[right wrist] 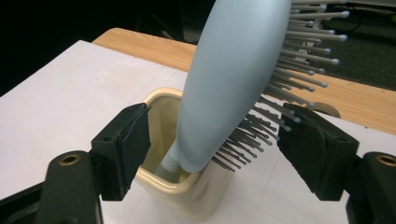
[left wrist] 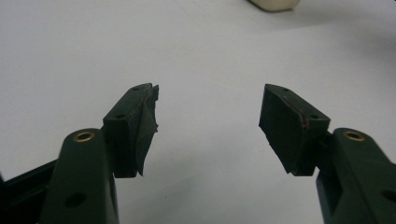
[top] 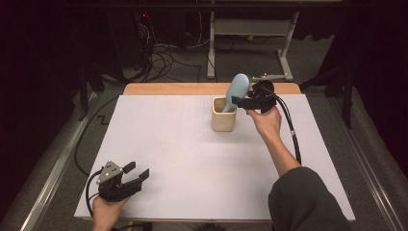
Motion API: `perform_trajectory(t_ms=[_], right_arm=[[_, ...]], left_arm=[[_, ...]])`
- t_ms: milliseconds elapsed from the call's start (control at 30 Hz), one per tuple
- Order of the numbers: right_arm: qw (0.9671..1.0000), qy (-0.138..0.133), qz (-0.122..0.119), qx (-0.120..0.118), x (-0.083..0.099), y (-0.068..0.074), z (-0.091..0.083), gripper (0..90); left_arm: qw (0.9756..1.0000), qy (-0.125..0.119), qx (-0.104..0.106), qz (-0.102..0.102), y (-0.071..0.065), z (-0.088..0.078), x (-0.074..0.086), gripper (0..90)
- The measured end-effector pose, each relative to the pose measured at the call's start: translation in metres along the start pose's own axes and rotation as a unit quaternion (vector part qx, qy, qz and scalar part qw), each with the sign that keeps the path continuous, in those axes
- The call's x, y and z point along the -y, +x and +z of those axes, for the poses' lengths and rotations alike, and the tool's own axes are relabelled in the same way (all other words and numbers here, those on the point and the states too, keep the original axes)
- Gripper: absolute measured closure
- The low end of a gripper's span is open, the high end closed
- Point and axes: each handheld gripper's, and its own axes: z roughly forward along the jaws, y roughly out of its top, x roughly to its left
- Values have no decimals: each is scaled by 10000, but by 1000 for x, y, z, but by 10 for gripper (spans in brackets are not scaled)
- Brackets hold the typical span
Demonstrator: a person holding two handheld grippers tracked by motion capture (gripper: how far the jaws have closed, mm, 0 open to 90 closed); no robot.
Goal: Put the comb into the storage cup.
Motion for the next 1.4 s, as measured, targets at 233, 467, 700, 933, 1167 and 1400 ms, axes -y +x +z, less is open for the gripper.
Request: perform_trajectory(t_ms=[233, 467, 700, 933, 1167, 1400], right_arm=[[10000, -72, -54, -7, 5, 0, -8, 262], [9999, -125, -109, 5, 9, 0, -17, 265], [9996, -203, -171, 6, 14, 0, -27, 268], [9994, -296, -194, -22, 20, -2, -37, 273], [9990, -384, -214, -24, 26, -3, -44, 275], [9988, -411, -252, -43, 32, -4, -51, 281]], left_arm=[[10000, -16, -7, 21, 0, -1, 0, 370], [10000, -16, -3, 15, 0, -1, 0, 370], [10000, -19, 4, -8, 0, -1, 0, 370], [10000, -20, -6, -20, 1, -1, 0, 370], [10000, -36, -30, -27, 1, -1, 0, 369], [9999, -57, -86, 30, 1, -2, 0, 370]])
